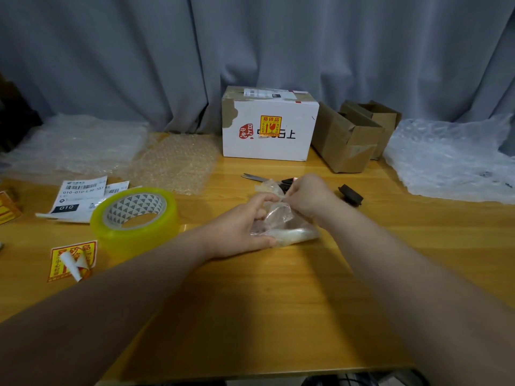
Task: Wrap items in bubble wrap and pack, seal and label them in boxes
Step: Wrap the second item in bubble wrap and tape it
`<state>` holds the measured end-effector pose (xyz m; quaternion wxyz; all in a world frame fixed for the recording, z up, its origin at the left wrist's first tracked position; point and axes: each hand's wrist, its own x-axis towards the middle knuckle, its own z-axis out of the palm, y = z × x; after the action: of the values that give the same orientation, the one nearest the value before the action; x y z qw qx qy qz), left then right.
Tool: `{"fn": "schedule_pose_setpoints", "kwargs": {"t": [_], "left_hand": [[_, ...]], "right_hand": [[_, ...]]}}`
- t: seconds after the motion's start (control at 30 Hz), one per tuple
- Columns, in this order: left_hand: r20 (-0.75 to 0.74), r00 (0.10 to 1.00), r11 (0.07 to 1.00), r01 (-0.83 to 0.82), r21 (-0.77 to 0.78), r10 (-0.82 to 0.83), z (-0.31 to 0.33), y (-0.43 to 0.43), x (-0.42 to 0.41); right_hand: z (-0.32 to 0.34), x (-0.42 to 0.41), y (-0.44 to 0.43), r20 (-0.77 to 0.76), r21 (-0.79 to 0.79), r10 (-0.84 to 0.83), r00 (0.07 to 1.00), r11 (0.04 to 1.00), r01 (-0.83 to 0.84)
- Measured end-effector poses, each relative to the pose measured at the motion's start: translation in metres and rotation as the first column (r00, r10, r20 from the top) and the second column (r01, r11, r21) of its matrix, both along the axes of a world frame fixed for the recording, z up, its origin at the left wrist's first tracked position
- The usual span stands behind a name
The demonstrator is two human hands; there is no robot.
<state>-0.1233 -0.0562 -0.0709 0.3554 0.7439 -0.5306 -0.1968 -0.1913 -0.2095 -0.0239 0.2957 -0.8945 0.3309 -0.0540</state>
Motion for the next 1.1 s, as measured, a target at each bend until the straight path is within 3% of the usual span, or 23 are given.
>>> {"fn": "schedule_pose_setpoints", "kwargs": {"t": [0.13, 0.3, 0.47, 0.6, 0.77, 0.83, 0.93, 1.03, 1.1], "left_hand": [[0.062, 0.998, 0.999, -0.021, -0.046, 0.024, 0.000, -0.002, -0.003], [-0.096, 0.990, 0.990, -0.111, -0.090, 0.103, 0.000, -0.001, -0.005], [-0.308, 0.949, 0.997, -0.081, -0.015, 0.072, 0.000, -0.007, -0.002], [-0.495, 0.869, 0.999, -0.012, 0.032, 0.026, 0.008, -0.009, 0.001], [-0.384, 0.909, 0.984, -0.122, 0.128, 0.163, 0.015, -0.016, 0.005], [-0.360, 0.898, 0.966, -0.251, 0.055, 0.254, 0.008, -0.023, 0.002], [-0.441, 0.829, 0.914, -0.404, -0.045, 0.344, 0.003, -0.032, -0.002], [-0.370, 0.821, 0.871, -0.487, -0.055, 0.436, -0.001, -0.035, -0.003], [-0.310, 0.844, 0.867, -0.488, -0.106, 0.437, 0.000, -0.034, -0.005]], "right_hand": [[-0.011, -0.010, 0.011, 0.174, -0.047, -0.011, 0.985, 0.999, 0.019], [-0.020, -0.041, 0.022, 0.300, -0.082, 0.146, 0.943, 0.989, -0.127], [-0.023, -0.059, 0.020, 0.459, 0.264, 0.150, 0.876, 0.918, -0.296], [-0.035, -0.070, 0.013, 0.430, 0.260, 0.288, 0.856, 0.868, -0.423], [-0.042, -0.078, 0.005, 0.481, 0.254, 0.285, 0.829, 0.860, -0.442], [-0.046, -0.079, 0.004, 0.487, 0.205, 0.283, 0.826, 0.882, -0.424], [-0.049, -0.080, 0.003, 0.452, 0.154, 0.339, 0.825, 0.881, -0.447], [-0.052, -0.080, -0.001, 0.349, 0.009, 0.426, 0.834, 0.889, -0.458], [-0.053, -0.079, 0.000, 0.388, 0.011, 0.393, 0.834, 0.902, -0.431]]}}
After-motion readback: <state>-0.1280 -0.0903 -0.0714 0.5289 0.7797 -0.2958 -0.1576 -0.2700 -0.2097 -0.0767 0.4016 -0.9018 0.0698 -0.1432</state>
